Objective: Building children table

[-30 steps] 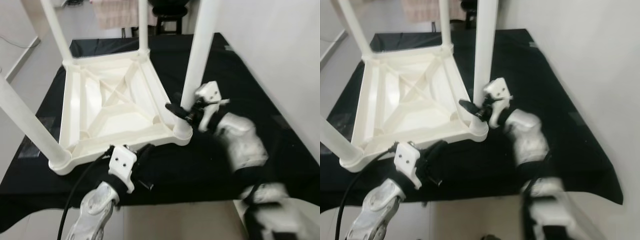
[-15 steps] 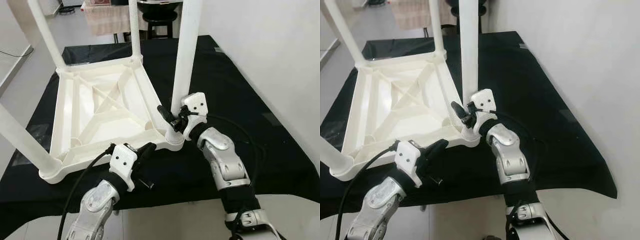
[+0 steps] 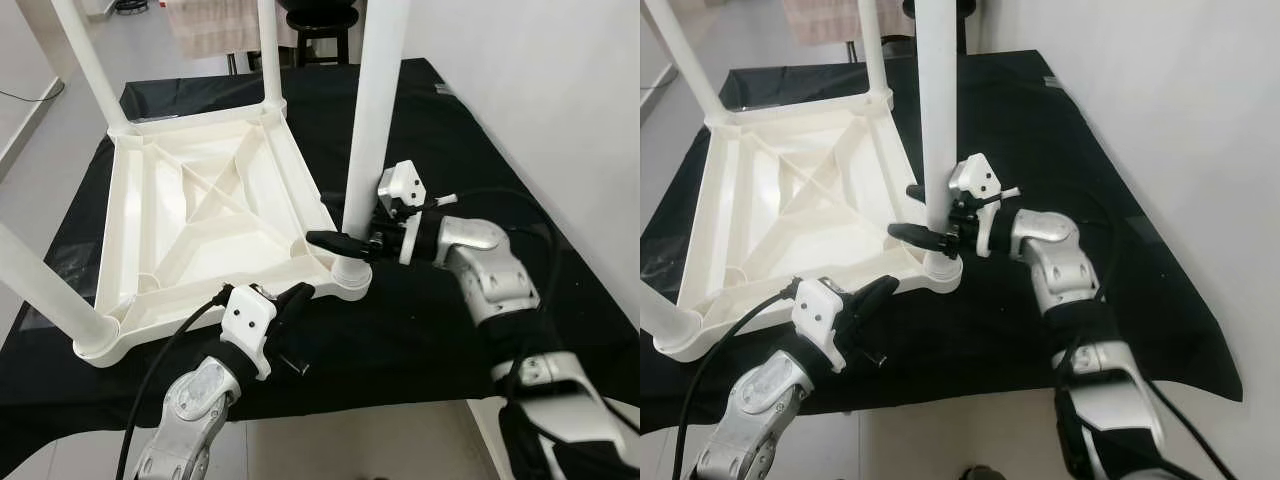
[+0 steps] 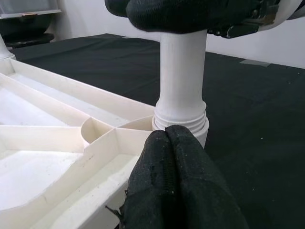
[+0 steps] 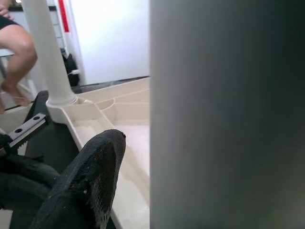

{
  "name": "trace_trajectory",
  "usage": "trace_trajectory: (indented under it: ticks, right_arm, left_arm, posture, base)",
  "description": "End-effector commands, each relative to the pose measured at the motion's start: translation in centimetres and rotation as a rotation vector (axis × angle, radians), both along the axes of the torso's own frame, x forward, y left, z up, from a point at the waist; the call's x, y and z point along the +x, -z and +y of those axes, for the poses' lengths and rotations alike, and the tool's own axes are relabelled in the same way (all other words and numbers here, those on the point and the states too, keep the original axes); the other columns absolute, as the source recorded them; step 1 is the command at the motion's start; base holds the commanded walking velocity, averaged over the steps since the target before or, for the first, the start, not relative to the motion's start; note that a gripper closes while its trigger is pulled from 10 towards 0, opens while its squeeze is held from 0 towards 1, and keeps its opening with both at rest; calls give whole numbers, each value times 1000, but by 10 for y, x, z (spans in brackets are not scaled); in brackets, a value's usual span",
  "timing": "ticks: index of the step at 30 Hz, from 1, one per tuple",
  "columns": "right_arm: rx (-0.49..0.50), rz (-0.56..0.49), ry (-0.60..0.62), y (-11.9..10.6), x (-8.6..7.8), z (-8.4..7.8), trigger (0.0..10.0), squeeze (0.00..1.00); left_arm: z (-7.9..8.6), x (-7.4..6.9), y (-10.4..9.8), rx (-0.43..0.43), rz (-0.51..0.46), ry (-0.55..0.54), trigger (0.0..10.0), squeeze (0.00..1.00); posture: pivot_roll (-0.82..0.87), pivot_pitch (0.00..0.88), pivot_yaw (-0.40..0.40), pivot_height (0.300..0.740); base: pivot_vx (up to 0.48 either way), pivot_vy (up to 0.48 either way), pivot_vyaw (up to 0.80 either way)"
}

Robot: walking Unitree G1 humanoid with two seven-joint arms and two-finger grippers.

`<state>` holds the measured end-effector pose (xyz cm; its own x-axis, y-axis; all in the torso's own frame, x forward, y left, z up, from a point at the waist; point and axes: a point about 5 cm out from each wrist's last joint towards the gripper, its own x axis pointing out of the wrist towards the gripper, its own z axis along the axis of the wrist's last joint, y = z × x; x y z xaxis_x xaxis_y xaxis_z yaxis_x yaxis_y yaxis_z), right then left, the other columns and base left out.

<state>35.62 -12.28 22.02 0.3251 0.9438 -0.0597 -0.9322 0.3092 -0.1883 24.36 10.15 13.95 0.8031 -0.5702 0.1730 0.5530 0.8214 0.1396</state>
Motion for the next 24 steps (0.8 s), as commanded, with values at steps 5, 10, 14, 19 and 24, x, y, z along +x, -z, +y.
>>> trace_trajectory:
  ticks: [5,10,14,19,24]
  right_arm:
    - [30,39,21,2,10,4,0,0]
    - [38,29,22,4,10,2,0,0]
    - [21,-12,156,8,12,-6,0,0]
    - [71,10,480,27,5,-13,0,0]
    - [164,79,849,63,-42,13,0,0]
  left_arm:
    - [-1,-2,4,8,14,7,10000,0]
    - [-2,-3,4,7,14,9,10000,0]
    - [-3,-3,5,6,15,10,10000,0]
    - [-3,-3,5,7,12,6,10000,0]
    - [-1,-3,6,9,15,8,10000,0]
  posture:
    - [8,122,-17,740]
    - [3,125,-15,740]
    - [1,122,-27,740]
    - [-13,125,-33,740]
    - [-27,113,-15,740]
  base:
    - [0,0,0]
    - [0,0,0]
    - [0,0,0]
    - [0,0,0]
    - [0,0,0]
